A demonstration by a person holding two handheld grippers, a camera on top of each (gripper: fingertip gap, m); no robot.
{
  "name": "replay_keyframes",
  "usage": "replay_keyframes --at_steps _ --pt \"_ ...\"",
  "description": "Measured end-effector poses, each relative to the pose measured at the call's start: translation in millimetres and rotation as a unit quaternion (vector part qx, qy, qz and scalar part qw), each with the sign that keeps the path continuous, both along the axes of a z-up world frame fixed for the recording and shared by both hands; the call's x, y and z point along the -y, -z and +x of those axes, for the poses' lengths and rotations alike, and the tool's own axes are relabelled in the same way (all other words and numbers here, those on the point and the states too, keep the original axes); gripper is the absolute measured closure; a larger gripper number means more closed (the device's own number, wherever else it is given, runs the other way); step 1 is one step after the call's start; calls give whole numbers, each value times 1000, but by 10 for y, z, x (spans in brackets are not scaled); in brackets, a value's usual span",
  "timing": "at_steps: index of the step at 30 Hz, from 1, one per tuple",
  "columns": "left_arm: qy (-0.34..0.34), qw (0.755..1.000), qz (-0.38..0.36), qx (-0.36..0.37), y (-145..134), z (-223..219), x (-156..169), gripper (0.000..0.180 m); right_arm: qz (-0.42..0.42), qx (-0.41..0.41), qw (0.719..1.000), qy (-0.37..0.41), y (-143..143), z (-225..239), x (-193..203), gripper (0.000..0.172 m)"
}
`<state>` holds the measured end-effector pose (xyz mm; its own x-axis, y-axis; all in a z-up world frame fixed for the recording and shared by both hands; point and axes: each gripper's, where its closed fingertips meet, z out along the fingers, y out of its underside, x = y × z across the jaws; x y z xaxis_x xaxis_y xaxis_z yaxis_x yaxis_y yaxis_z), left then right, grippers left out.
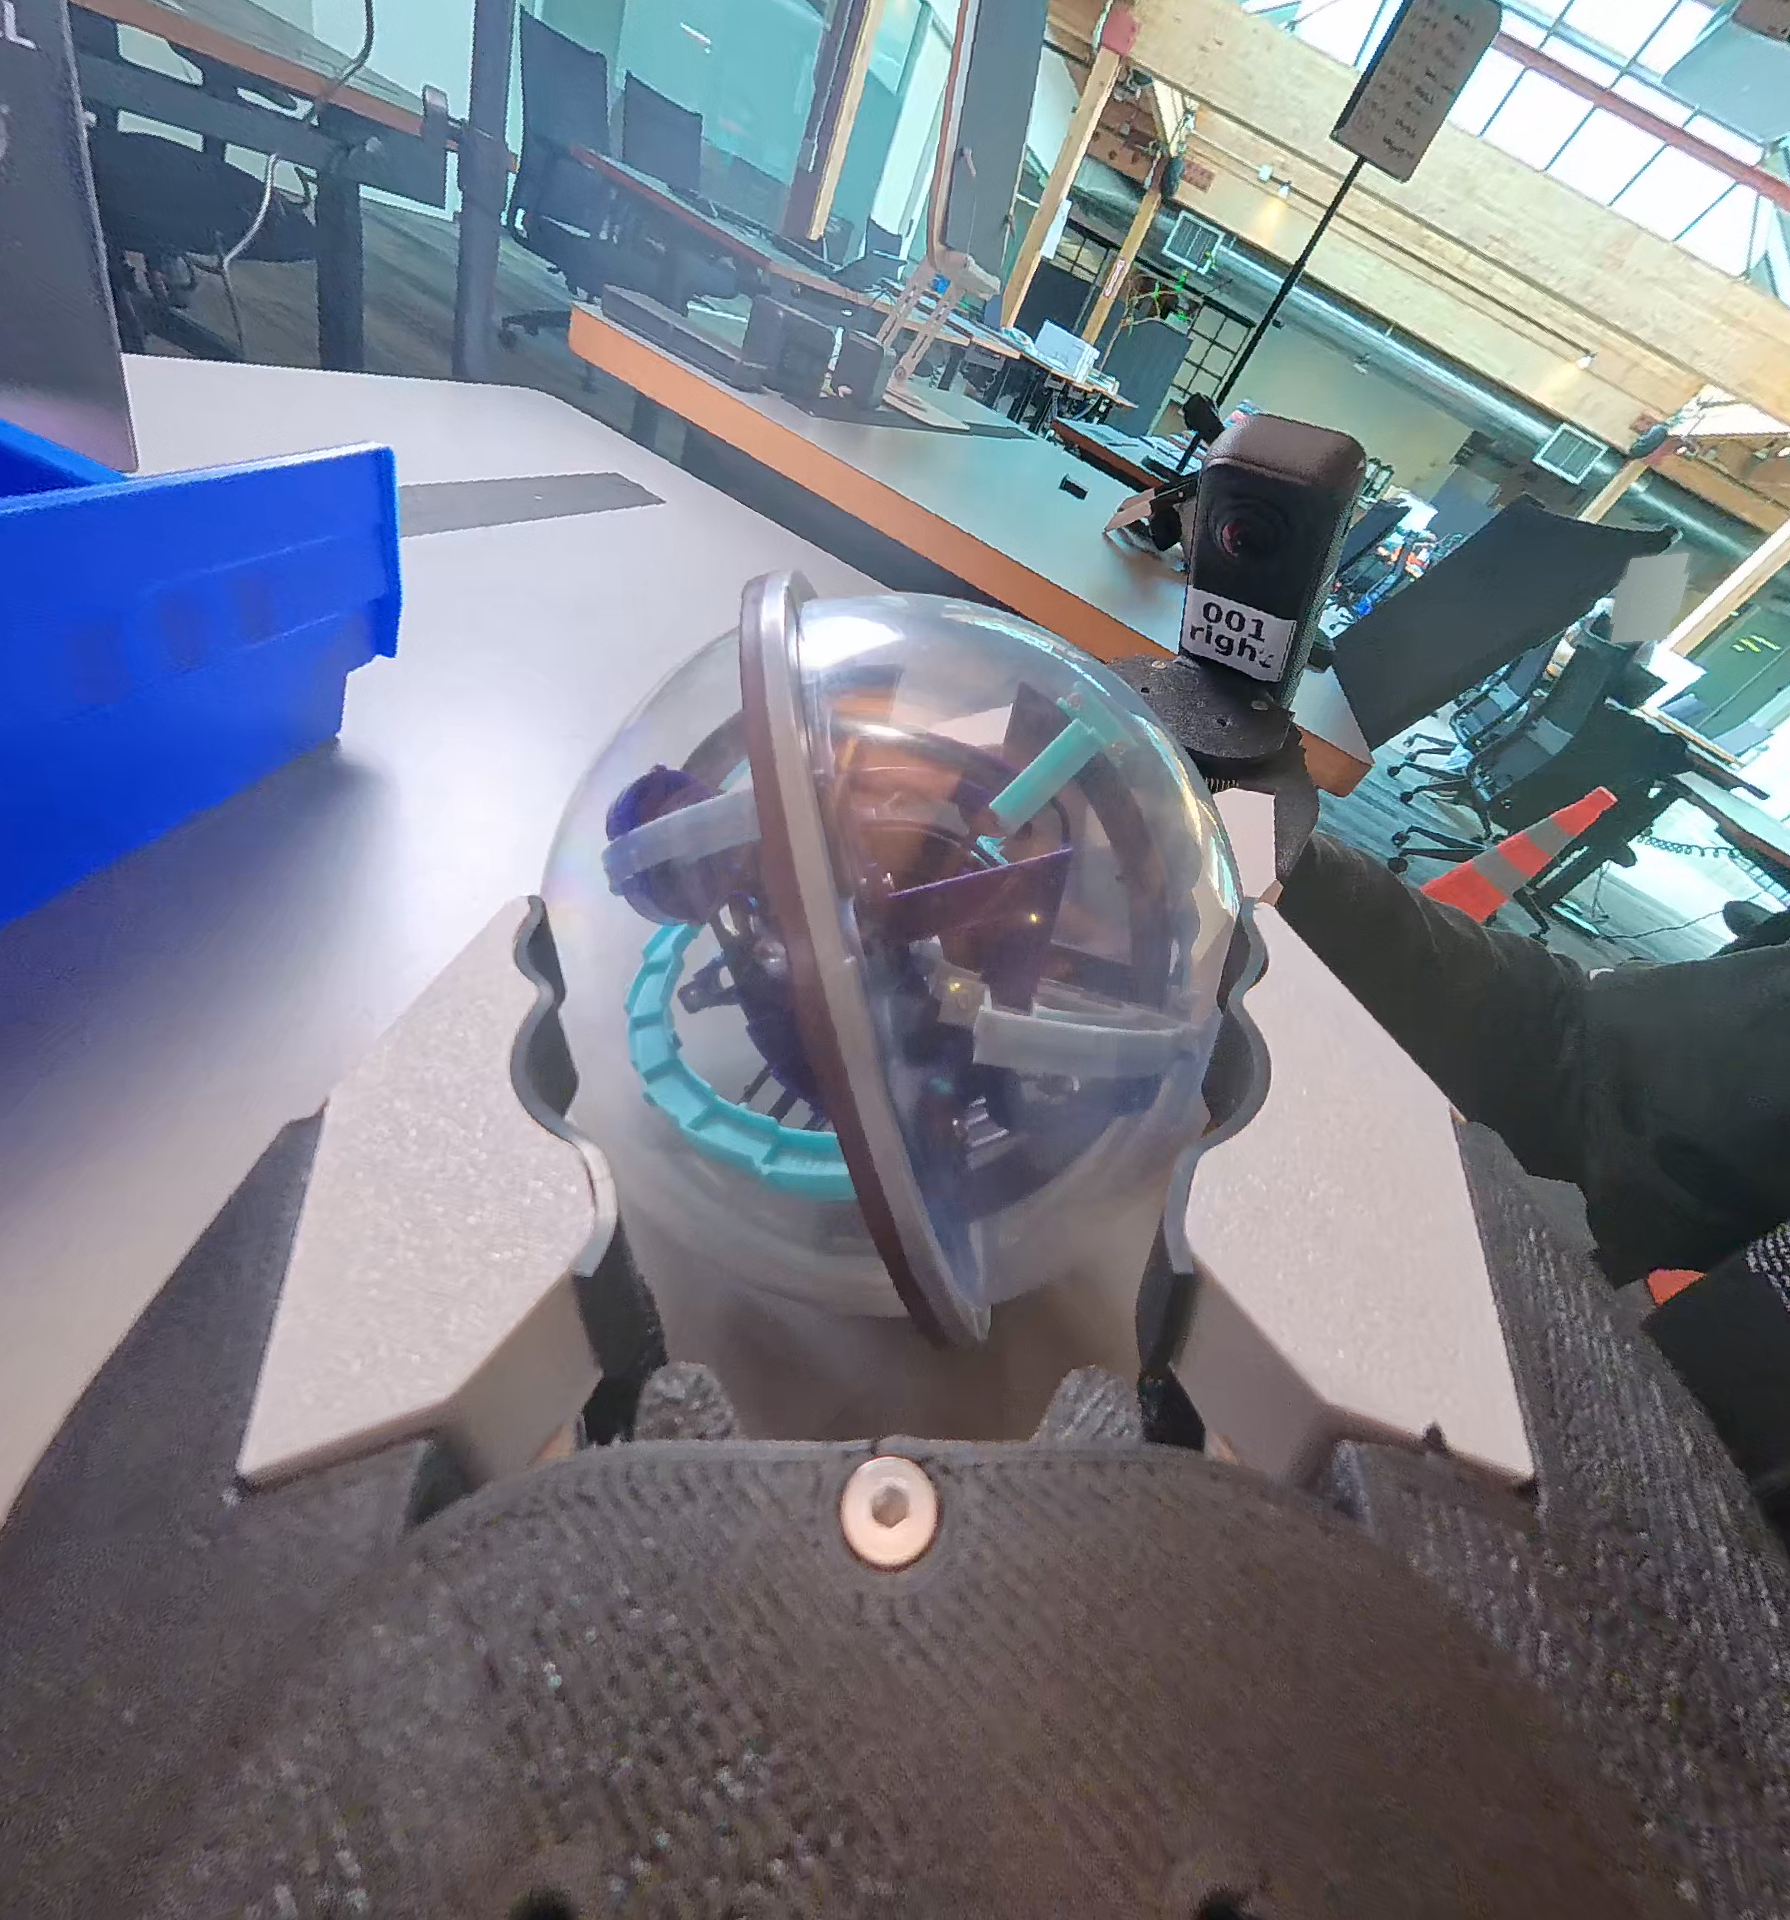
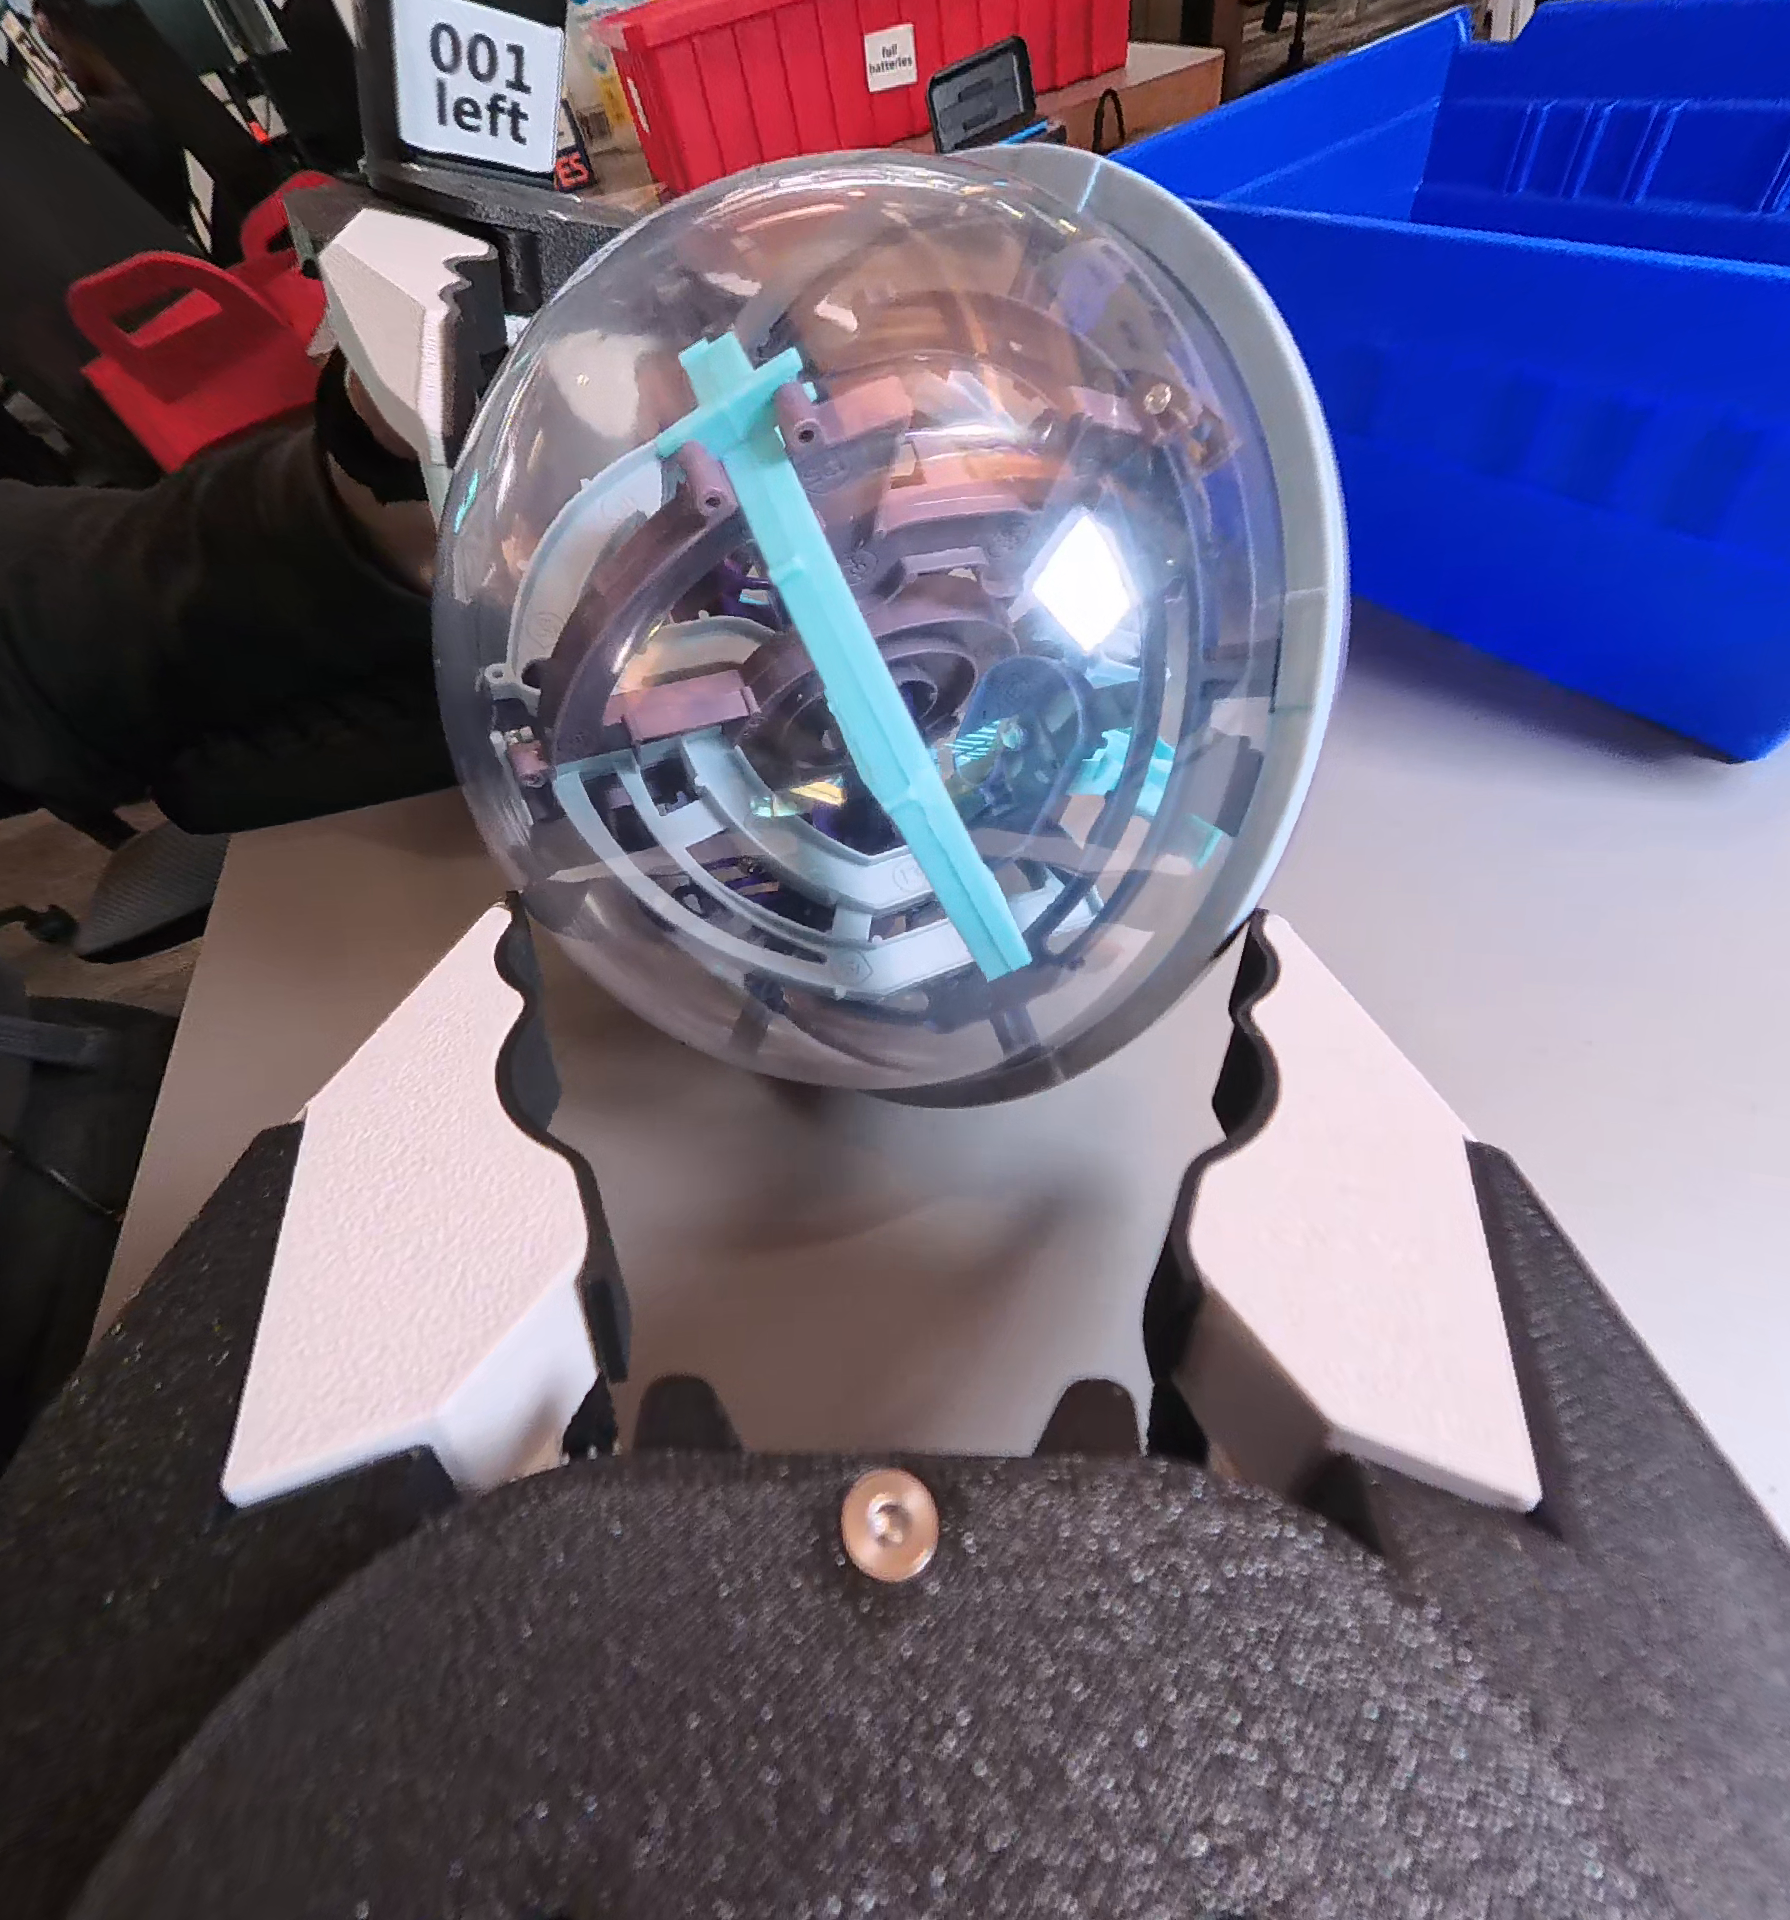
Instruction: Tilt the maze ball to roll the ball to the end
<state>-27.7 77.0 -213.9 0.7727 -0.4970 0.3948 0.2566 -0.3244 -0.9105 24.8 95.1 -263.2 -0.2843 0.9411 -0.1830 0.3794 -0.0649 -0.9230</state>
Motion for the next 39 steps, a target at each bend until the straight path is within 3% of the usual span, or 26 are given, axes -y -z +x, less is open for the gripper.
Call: replay_keyframes --at_steps 12,29,35,39 --pt "-4 997 -33 69 44 -91 -17 58 0 -28 1000 15 -92 18 -47 48" --pt "4 975 -86 206 127 -216 -73 60 63 -39 997 25 -84 -6 -33 39" --pt "14 975 -74 208 123 -223 -68 60 78 -42 996 28 -85 0 -25 40" --pt "38 988 -40 142 109 -160 -18 61 69 -60 995 29 -152 23 -30 42"
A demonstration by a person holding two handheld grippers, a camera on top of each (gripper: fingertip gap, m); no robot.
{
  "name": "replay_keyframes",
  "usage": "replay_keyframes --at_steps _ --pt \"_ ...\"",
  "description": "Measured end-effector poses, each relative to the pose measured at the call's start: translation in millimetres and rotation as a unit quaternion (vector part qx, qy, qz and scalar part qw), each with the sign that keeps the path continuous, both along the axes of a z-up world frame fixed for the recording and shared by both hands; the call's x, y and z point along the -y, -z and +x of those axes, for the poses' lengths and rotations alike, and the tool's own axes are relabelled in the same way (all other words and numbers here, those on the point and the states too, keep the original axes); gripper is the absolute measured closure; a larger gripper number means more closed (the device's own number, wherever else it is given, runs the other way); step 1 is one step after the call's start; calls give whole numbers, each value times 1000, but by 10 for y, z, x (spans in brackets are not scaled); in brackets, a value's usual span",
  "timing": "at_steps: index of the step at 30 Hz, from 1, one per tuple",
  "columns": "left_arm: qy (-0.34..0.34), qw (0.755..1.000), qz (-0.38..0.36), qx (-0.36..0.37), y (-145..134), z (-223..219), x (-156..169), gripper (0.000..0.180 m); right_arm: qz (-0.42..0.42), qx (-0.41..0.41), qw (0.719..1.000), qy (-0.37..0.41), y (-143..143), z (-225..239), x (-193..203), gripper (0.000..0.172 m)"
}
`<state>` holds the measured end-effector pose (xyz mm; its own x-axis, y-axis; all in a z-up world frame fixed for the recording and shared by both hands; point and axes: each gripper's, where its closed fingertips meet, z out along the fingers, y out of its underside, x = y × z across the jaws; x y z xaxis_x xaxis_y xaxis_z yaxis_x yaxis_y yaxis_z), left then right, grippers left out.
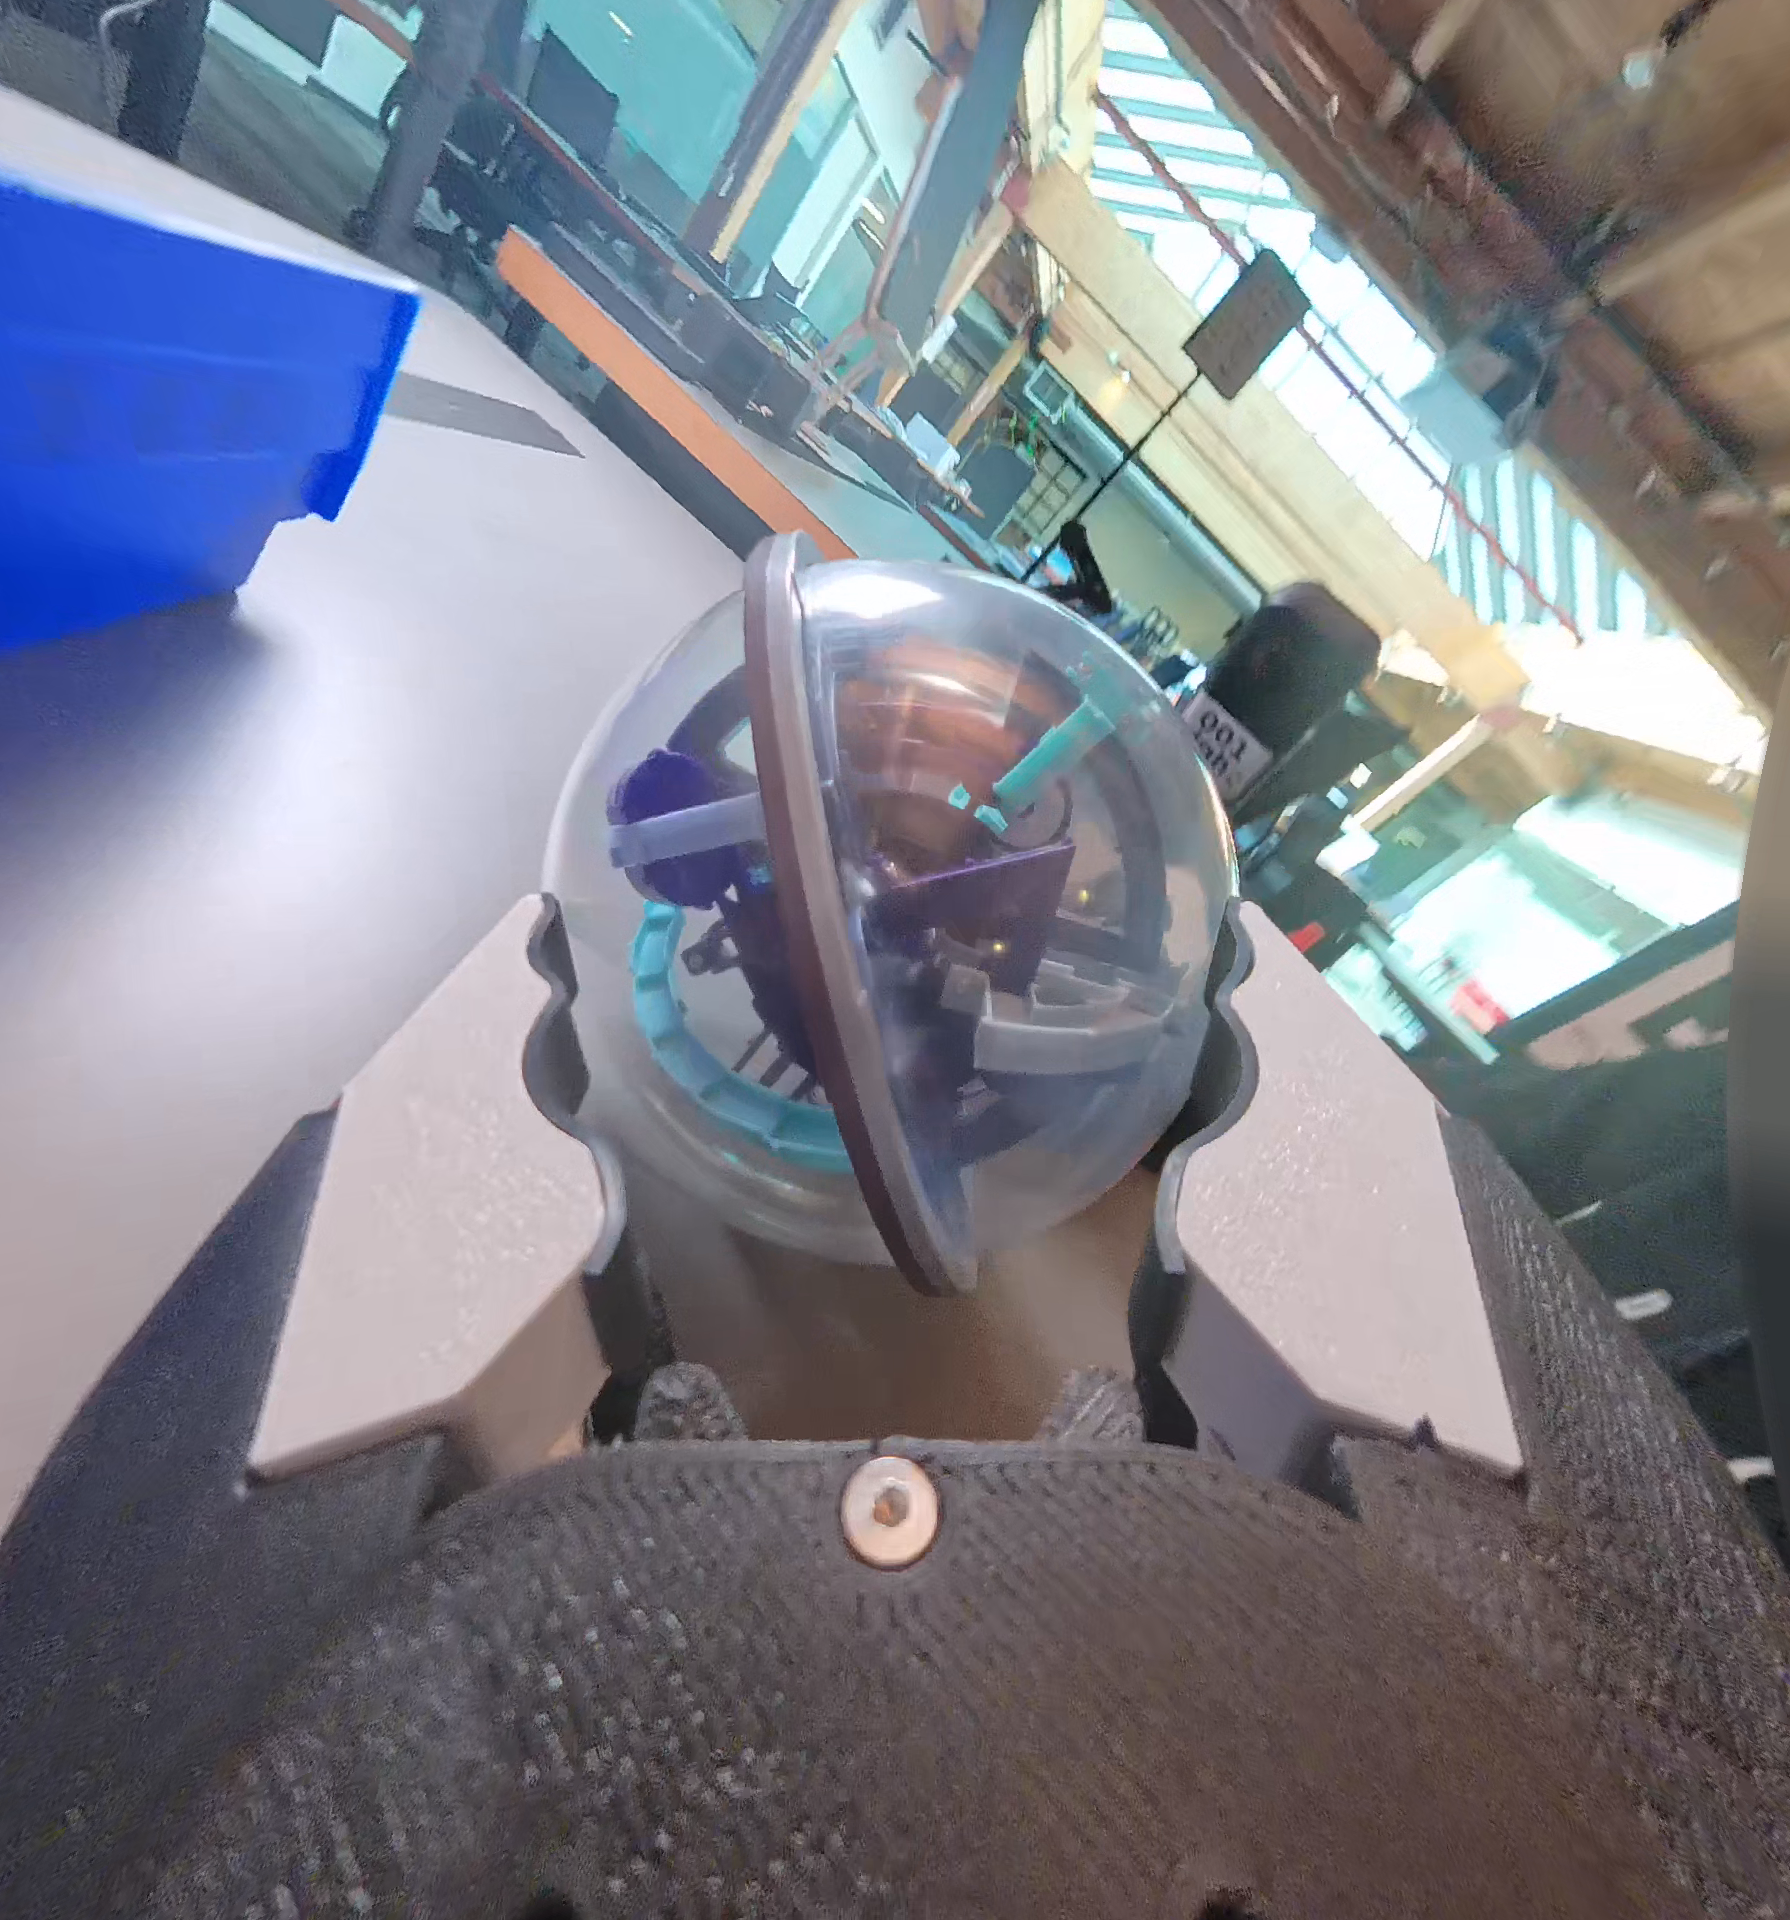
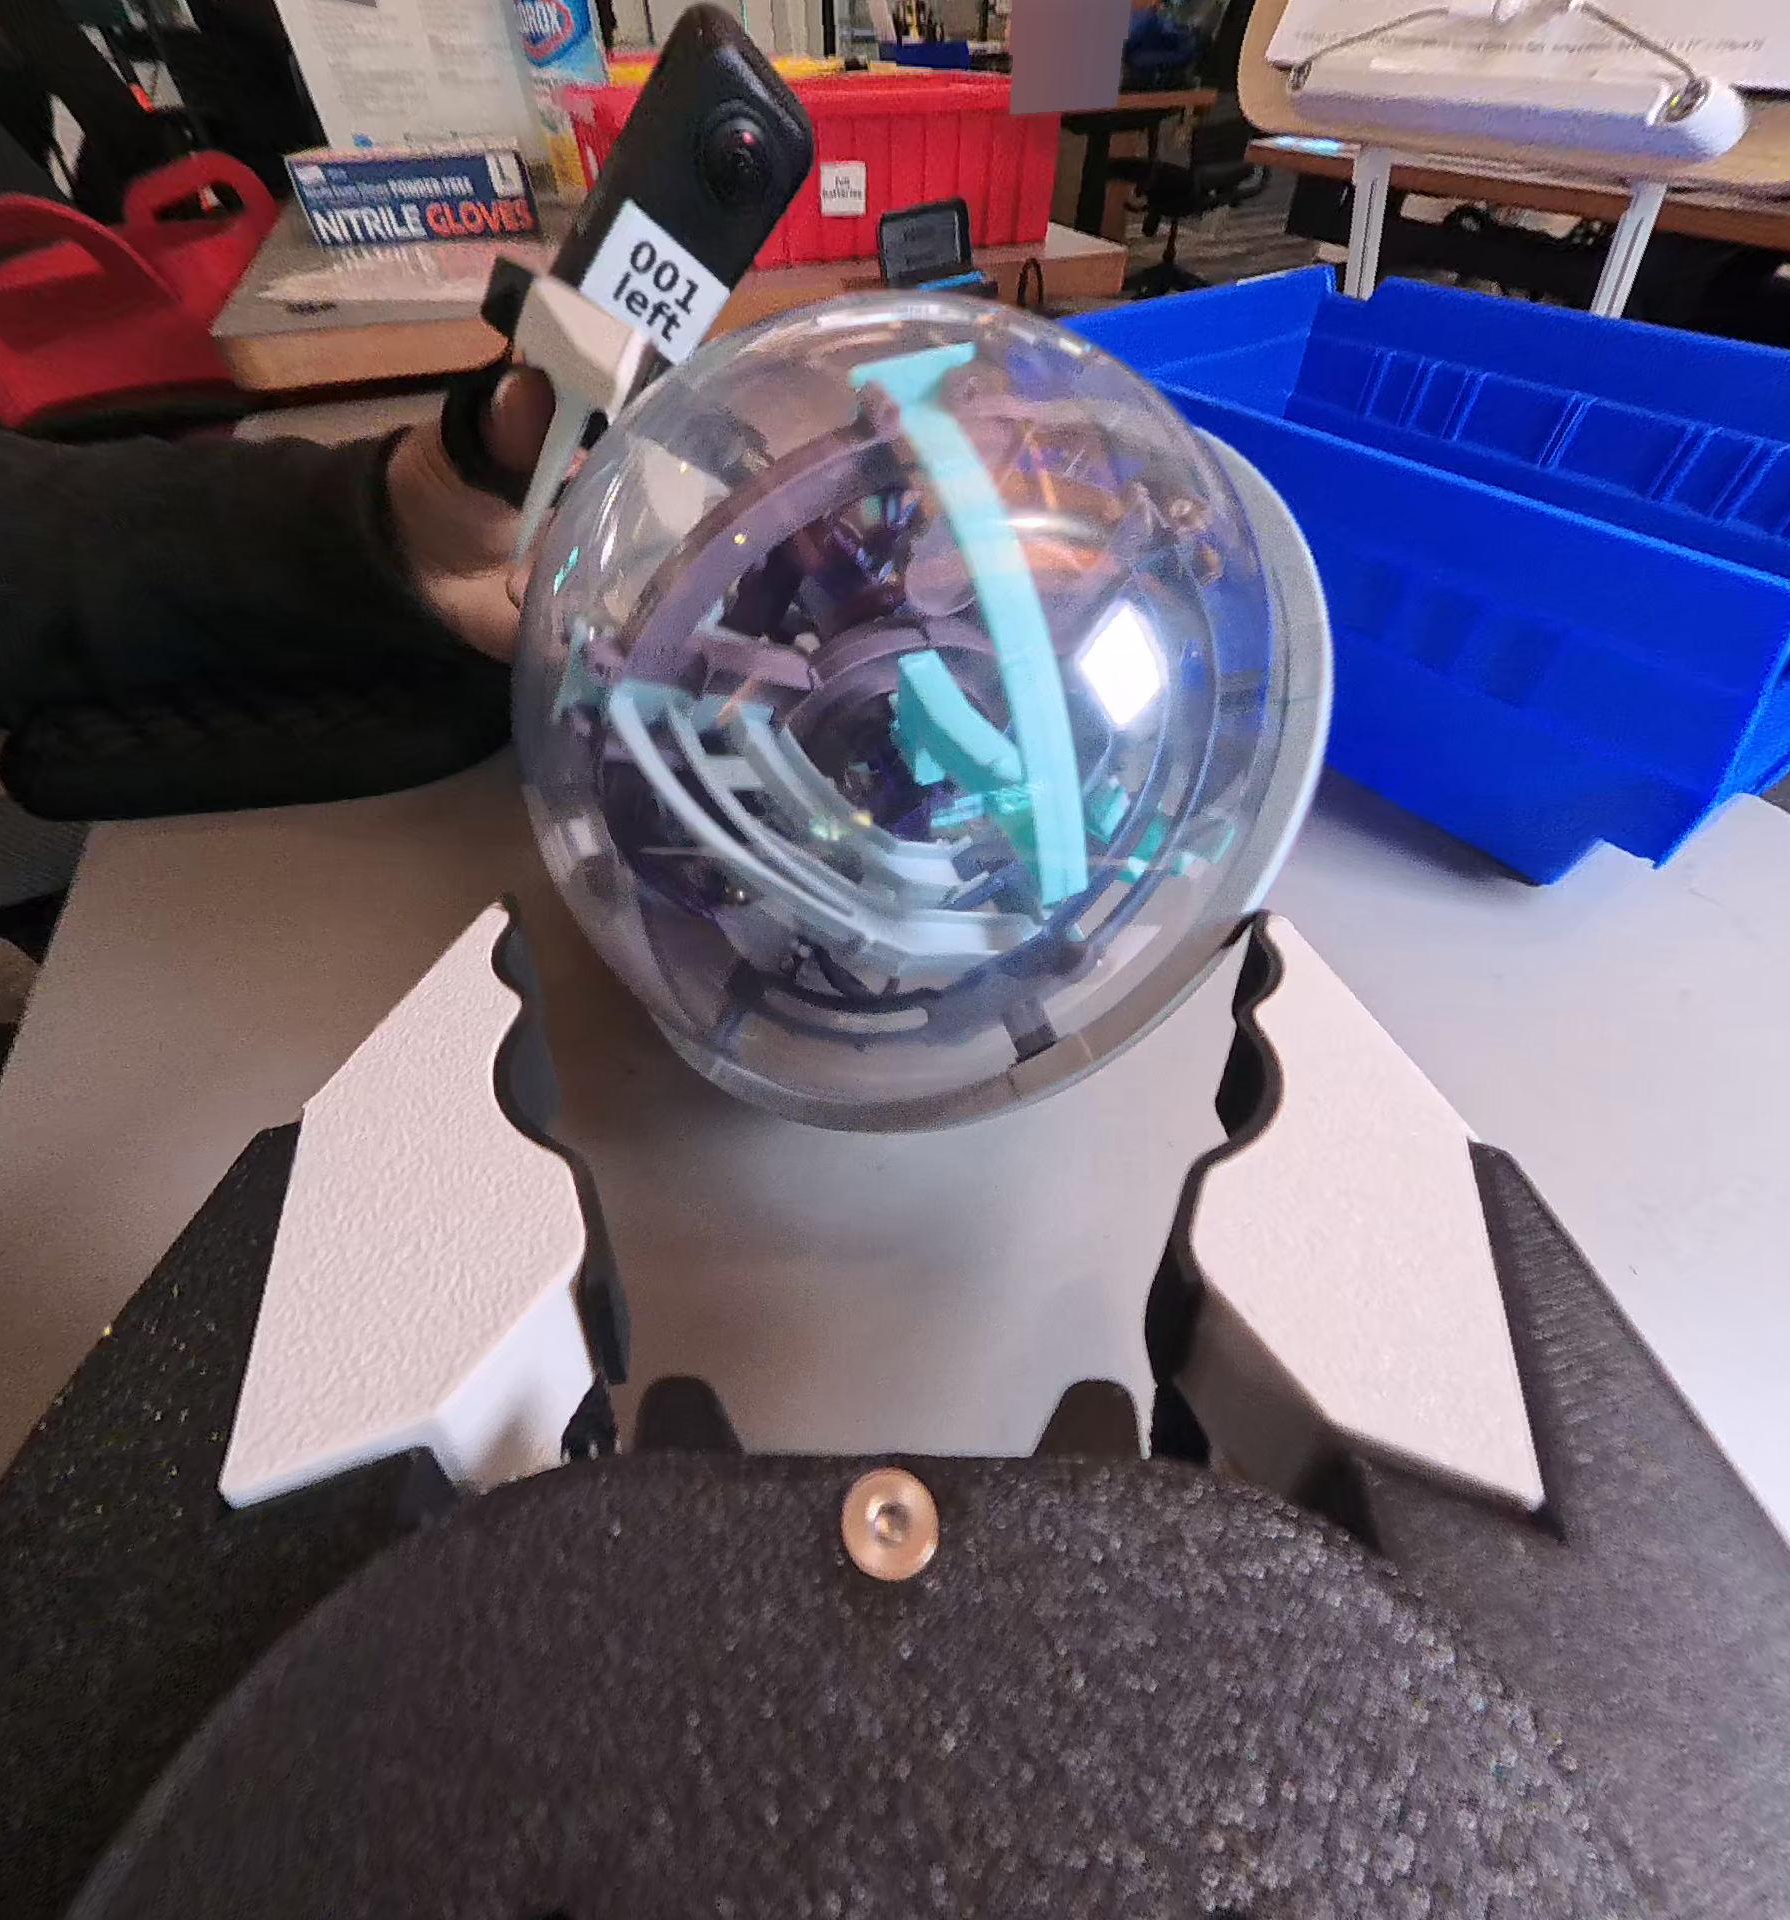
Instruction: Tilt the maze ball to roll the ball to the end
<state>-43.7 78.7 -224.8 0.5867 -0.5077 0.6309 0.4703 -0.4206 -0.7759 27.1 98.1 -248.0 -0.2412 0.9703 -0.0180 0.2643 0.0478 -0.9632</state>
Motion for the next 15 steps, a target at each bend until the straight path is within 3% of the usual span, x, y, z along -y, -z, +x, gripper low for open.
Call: replay_keyframes --at_steps 9,15 --pt "75 983 119 -117 -114 183 196 81 -110 4 992 -61 -65 78 48 35" --pt "52 986 91 -126 -105 132 176 88 -81 16 995 -50 -7 49 59 38"
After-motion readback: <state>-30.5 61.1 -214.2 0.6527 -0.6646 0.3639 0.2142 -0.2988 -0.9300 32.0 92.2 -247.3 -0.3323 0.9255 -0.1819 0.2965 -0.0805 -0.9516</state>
